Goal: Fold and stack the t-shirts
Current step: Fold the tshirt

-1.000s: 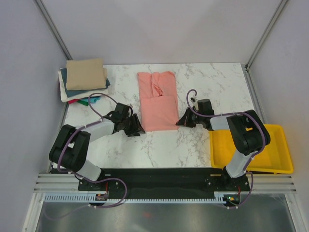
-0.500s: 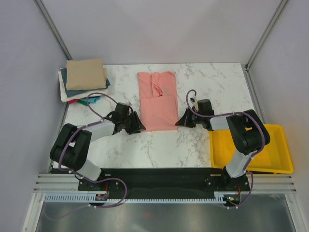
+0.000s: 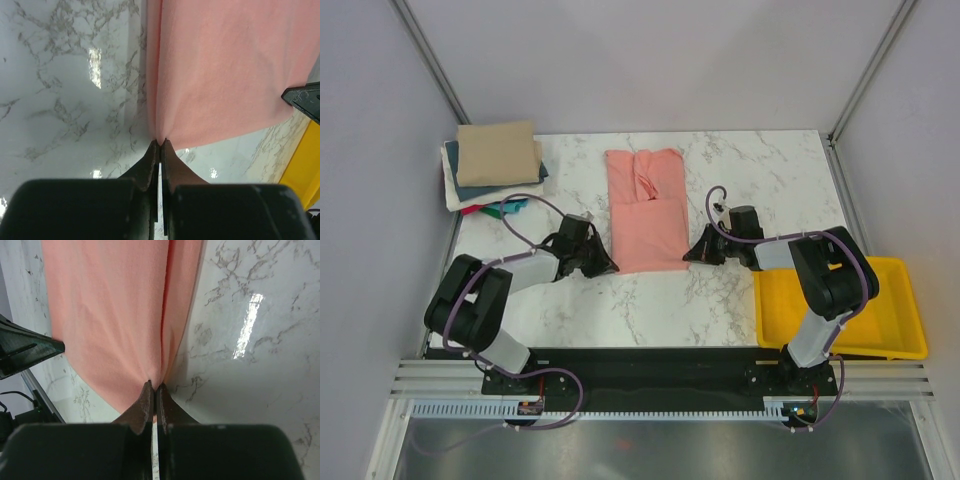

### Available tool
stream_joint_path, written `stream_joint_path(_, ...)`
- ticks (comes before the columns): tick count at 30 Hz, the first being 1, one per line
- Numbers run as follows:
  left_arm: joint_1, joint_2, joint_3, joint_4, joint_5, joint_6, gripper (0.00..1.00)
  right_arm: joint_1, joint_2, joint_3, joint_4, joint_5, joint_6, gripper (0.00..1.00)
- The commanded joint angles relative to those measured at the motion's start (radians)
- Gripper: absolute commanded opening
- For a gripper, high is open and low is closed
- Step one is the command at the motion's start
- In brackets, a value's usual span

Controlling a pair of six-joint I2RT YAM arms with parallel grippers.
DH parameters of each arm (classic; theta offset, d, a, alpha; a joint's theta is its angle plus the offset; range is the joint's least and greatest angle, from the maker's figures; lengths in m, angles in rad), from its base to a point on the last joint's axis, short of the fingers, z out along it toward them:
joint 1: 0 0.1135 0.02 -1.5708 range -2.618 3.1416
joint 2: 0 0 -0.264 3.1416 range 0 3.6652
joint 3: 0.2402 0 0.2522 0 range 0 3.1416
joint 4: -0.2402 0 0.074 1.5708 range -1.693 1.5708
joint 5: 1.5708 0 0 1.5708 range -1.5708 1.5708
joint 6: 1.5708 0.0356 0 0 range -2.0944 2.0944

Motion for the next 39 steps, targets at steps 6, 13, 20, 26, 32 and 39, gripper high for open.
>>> stream_joint_path(6, -0.051, -0.273, -0.044, -0.166, -0.031, -0.026, 0.02, 0.012, -0.217, -0.095, -0.198, -0.006, -0.003, 0.00)
stream_joint_path(13, -0.131, -0.550, -0.010, -0.457, -0.043, -0.078, 0.02, 0.091, -0.561, -0.089, -0.598, 0.125, 0.027, 0.00)
stream_joint_path(20, -0.175, -0.704, 0.146, -0.688, -0.060, -0.128, 0.02, 0.203, -0.822, 0.052, -0.875, 0.254, 0.080, 0.00)
stream_joint_path(26, -0.174, -0.662, 0.287, -0.772, -0.097, -0.082, 0.02, 0.205, -0.825, 0.194, -1.028, 0.321, 0.031, 0.00)
stream_joint_path(32, -0.154, -0.532, 0.386, -0.772, -0.124, -0.029, 0.02, 0.205, -0.702, 0.280, -1.048, 0.389, -0.031, 0.00)
stream_joint_path(39, -0.102, -0.348, 0.521, -0.761, -0.124, 0.042, 0.02, 0.150, -0.546, 0.407, -1.031, 0.416, -0.104, 0.00)
